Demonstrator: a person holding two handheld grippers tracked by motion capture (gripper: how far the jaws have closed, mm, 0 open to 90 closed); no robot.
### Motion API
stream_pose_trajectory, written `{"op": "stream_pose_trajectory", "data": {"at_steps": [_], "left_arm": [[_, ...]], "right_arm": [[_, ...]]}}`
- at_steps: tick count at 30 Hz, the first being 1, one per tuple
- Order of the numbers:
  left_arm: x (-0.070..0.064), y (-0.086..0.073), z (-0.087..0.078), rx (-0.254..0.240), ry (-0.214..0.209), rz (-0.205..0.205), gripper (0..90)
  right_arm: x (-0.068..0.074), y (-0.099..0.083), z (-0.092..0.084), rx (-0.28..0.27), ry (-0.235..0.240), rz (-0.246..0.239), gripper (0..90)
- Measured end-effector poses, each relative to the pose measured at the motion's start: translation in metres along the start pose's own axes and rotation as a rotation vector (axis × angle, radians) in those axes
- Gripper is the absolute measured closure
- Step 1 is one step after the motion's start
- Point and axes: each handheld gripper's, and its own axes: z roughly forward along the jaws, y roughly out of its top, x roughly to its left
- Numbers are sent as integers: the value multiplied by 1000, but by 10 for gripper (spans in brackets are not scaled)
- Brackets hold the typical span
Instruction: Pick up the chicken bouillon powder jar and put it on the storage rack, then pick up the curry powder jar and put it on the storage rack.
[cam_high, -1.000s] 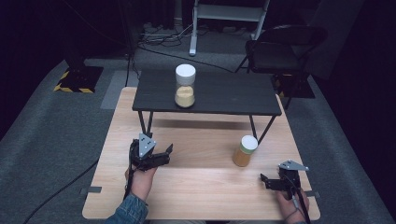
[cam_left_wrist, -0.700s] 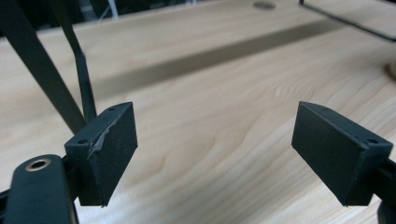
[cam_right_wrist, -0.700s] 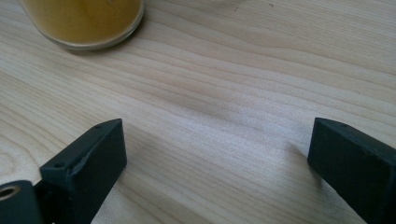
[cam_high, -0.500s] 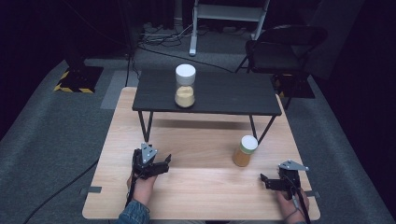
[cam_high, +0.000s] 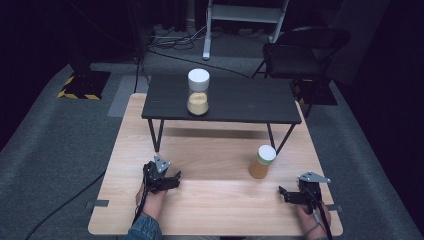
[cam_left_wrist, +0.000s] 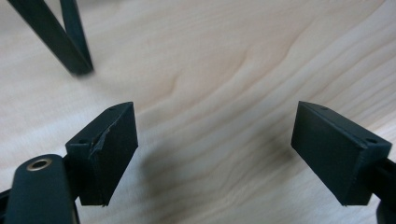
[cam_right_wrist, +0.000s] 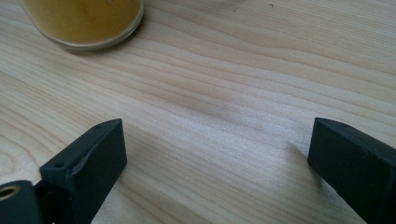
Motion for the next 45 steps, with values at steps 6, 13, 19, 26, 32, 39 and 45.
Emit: {"op": "stream_pose_trajectory", "data": {"at_steps": [6, 13, 19, 26, 32, 39, 45], "left_arm": [[4, 8, 4, 45, -25, -32, 41], [5, 8, 4, 46, -31, -33, 32], [6, 8, 5, 46, -32, -31, 31], [6, 8, 4, 46, -33, -30, 31], [6, 8, 4, 46, -33, -30, 31], [6, 8, 4, 46, -33, -29, 31], [6, 8, 4, 47, -34, -28, 31]], "right_arm": [[0, 0, 0, 0, 0, 0, 42], [0, 0, 0, 0, 0, 0, 42], [0, 0, 0, 0, 0, 0, 42], [-1, 0, 0, 0, 3, -2, 41], [-1, 0, 0, 0, 3, -2, 41], [-1, 0, 0, 0, 3, -3, 41], [-2, 1, 1, 1, 6, -2, 41]]}}
